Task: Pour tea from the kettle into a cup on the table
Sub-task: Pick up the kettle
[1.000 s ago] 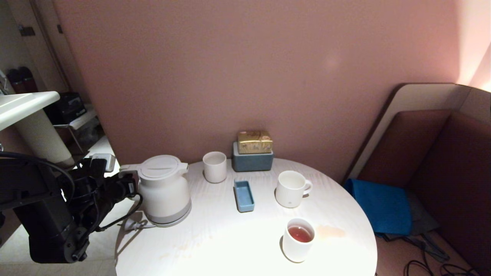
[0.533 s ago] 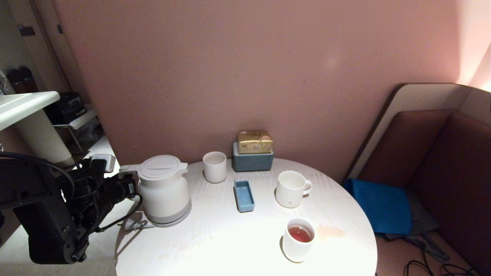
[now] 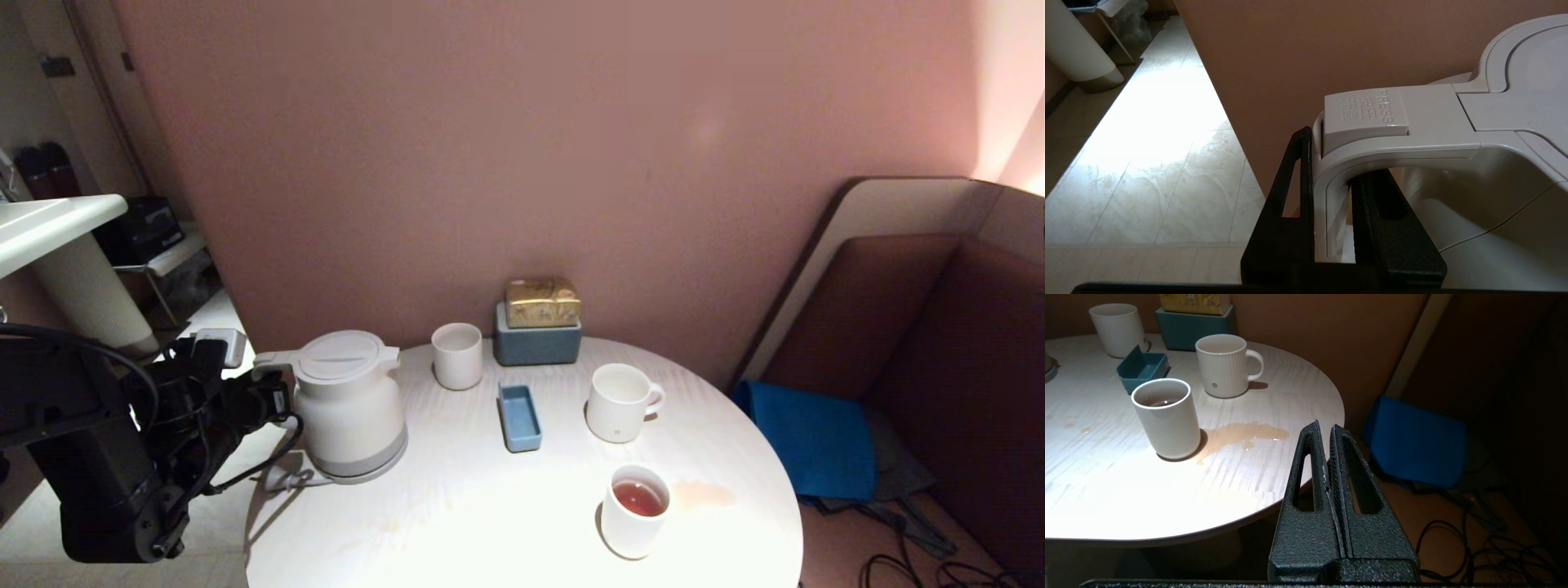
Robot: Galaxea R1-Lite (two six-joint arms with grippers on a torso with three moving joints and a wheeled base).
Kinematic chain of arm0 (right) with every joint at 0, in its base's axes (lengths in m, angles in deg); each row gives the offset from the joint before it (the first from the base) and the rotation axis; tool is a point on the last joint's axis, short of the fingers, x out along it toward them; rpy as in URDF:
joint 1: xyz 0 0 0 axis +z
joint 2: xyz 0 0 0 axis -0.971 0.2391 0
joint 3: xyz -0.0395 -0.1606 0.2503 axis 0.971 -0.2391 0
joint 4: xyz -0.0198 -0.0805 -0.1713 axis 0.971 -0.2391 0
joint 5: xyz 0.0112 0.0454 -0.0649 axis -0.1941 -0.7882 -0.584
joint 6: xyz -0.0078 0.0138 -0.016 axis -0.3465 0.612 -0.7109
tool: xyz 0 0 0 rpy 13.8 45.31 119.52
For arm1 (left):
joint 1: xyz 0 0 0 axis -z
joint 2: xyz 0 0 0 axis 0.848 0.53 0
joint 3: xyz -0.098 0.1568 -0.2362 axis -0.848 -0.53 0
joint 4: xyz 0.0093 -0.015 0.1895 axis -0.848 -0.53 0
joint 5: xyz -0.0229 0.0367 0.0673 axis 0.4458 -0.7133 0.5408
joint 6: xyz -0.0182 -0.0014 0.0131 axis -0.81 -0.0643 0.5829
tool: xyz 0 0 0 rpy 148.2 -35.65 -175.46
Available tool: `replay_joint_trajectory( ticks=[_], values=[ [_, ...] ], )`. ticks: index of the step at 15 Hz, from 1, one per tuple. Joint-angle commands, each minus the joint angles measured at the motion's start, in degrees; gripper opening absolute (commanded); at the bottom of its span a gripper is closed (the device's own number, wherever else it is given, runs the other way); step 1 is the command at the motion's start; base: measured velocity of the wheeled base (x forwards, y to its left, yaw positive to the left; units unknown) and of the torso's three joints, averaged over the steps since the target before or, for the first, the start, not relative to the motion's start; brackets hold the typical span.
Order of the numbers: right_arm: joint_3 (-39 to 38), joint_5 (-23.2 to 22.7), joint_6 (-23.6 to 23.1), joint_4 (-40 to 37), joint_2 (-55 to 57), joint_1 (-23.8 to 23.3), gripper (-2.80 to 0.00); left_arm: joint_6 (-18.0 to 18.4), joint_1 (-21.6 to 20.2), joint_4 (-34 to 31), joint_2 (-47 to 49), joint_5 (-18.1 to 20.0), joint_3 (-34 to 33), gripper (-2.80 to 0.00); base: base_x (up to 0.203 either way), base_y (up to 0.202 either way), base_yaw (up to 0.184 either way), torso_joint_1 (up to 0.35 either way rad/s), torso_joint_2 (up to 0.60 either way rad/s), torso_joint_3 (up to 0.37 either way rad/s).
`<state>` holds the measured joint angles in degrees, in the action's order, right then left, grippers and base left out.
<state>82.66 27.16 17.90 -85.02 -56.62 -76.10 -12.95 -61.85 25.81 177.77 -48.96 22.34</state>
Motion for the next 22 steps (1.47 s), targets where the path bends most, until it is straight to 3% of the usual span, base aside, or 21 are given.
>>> replay_joint_trajectory(
  ticks=[1,7,15,22],
  values=[
    [0.0,-0.05,-0.03,-0.01,0.07,0.01,-2.8,0.08,0.03,2.72,-0.02,-0.07,-0.08,-2.8,0.0,0.0,0.0,0.0,0.0,0.0],
    [0.0,-0.05,-0.03,-0.01,0.07,0.01,-2.8,-0.63,0.52,2.72,-0.49,0.1,-0.95,-2.8,0.0,0.0,0.0,0.0,0.0,0.0],
    [0.0,-0.05,-0.03,-0.01,0.07,0.01,-2.8,-2.29,5.7,2.72,-2.62,-1.23,-1.22,-2.8,0.0,0.0,0.0,0.0,0.0,0.0],
    [0.0,-0.05,-0.03,-0.01,0.07,0.01,-2.8,-4.31,5.79,2.72,-5.1,-2.01,-0.17,-2.8,0.0,0.0,0.0,0.0,0.0,0.0]
  ],
)
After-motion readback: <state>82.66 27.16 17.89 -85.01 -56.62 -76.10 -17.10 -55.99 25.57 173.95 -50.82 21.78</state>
